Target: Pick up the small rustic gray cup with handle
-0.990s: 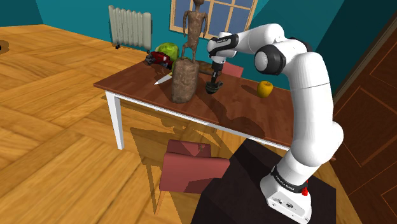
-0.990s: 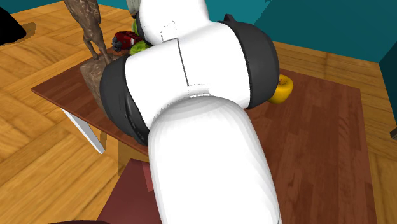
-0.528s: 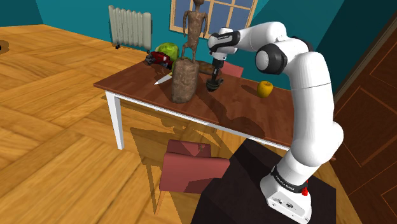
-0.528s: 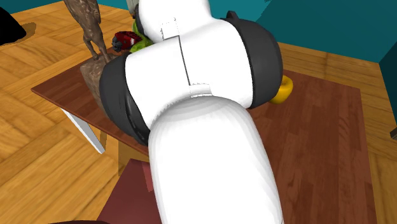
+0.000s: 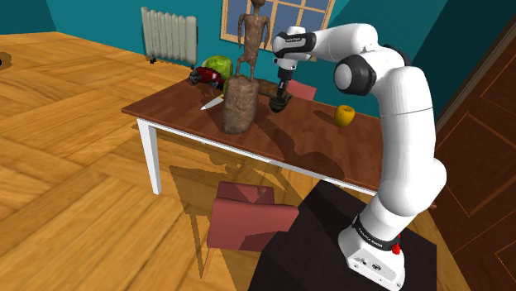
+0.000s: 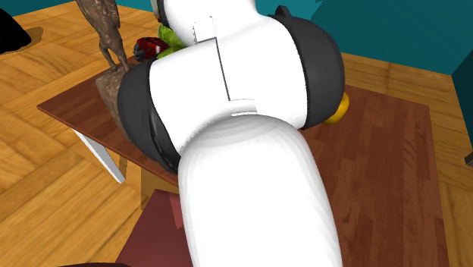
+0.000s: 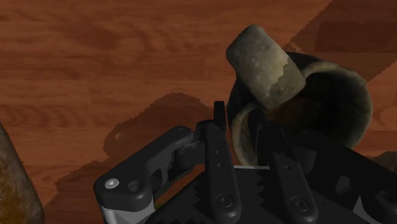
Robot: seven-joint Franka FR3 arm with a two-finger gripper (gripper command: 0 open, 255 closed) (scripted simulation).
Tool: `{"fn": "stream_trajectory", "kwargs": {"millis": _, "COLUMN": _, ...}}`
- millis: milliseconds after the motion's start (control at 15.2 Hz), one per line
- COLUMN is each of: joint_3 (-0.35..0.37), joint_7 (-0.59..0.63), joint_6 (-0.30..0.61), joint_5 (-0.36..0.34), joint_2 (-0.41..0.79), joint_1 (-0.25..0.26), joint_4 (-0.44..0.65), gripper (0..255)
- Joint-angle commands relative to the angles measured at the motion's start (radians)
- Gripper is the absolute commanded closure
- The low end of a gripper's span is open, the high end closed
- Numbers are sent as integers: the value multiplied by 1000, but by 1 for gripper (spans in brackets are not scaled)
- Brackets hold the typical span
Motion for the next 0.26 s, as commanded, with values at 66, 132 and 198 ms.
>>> {"fn": "stream_trajectory", "kwargs": {"millis": 66, "joint_3": -2, "joint_7": 3, "joint_6": -40, "joint_5": -3, "joint_2": -6, "joint_1": -4, "joint_4": 35, "gripper": 255}}
{"fn": "stream_trajectory", "kwargs": {"millis": 132, "joint_3": -2, "joint_7": 4, "joint_6": -42, "joint_5": -3, "joint_2": -6, "joint_1": -4, "joint_4": 36, "gripper": 255}}
{"fn": "stream_trajectory", "kwargs": {"millis": 198, "joint_3": -2, "joint_7": 4, "joint_6": -42, "joint_5": -3, "joint_2": -6, "joint_1": -4, "joint_4": 37, "gripper": 255}}
